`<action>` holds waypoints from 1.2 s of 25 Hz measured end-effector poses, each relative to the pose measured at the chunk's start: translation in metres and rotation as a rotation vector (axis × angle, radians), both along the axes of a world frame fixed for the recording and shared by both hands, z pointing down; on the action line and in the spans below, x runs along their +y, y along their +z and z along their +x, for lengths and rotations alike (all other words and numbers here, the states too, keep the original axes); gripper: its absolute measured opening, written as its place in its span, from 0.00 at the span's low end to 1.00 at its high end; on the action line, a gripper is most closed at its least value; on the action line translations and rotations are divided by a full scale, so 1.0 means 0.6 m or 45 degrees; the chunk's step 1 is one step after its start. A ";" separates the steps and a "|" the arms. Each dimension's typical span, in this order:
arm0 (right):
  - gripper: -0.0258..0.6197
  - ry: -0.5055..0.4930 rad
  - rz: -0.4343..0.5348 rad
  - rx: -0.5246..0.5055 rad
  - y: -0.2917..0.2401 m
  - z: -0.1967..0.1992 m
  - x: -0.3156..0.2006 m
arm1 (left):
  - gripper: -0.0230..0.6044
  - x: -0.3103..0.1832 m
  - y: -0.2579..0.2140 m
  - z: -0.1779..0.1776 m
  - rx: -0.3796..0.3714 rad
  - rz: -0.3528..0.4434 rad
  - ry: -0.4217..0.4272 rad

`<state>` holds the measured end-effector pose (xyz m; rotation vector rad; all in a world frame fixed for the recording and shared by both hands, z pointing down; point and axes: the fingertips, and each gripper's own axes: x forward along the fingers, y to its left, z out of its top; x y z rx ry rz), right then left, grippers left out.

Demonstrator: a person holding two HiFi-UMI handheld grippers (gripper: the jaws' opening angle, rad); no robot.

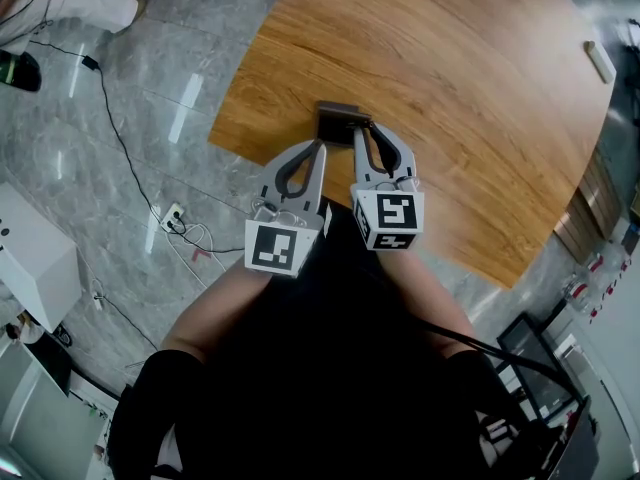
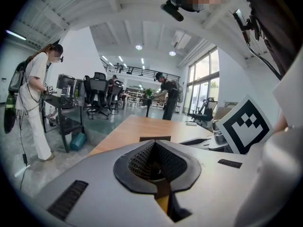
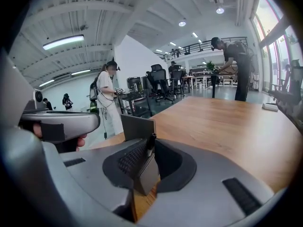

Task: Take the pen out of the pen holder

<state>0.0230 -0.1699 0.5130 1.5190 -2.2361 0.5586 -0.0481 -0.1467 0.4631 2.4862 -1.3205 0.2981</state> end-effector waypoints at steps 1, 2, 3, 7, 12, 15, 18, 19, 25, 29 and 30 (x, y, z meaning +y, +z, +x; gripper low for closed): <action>0.11 0.005 0.012 -0.005 -0.004 0.002 0.001 | 0.05 0.002 0.000 0.002 -0.001 0.000 0.005; 0.11 0.009 0.029 -0.009 -0.008 0.003 0.001 | 0.05 0.004 0.000 0.005 -0.002 -0.001 0.009; 0.11 0.012 0.045 -0.011 -0.012 0.004 0.000 | 0.05 0.005 0.001 0.007 -0.001 -0.002 0.012; 0.11 0.016 0.083 -0.020 -0.025 0.003 0.002 | 0.05 0.008 0.002 0.010 -0.001 -0.004 0.022; 0.10 -0.001 0.151 -0.036 -0.065 -0.001 0.012 | 0.05 0.008 -0.004 0.011 0.001 0.006 0.025; 0.10 -0.016 0.214 -0.057 -0.105 -0.004 0.012 | 0.05 0.002 -0.010 0.008 0.000 0.021 0.022; 0.10 -0.040 0.274 -0.062 -0.148 -0.009 0.017 | 0.05 -0.006 -0.023 0.002 0.003 0.045 0.010; 0.10 -0.051 0.293 -0.057 -0.163 -0.011 0.021 | 0.05 -0.008 -0.030 0.000 0.004 0.056 0.006; 0.10 -0.073 0.385 -0.050 -0.233 -0.020 0.049 | 0.05 -0.020 -0.058 -0.017 0.005 0.106 -0.021; 0.10 -0.066 0.429 -0.072 -0.269 -0.020 0.064 | 0.05 -0.019 -0.072 -0.023 0.005 0.140 -0.028; 0.10 -0.066 0.436 -0.074 -0.275 -0.020 0.067 | 0.05 -0.018 -0.075 -0.024 0.006 0.145 -0.029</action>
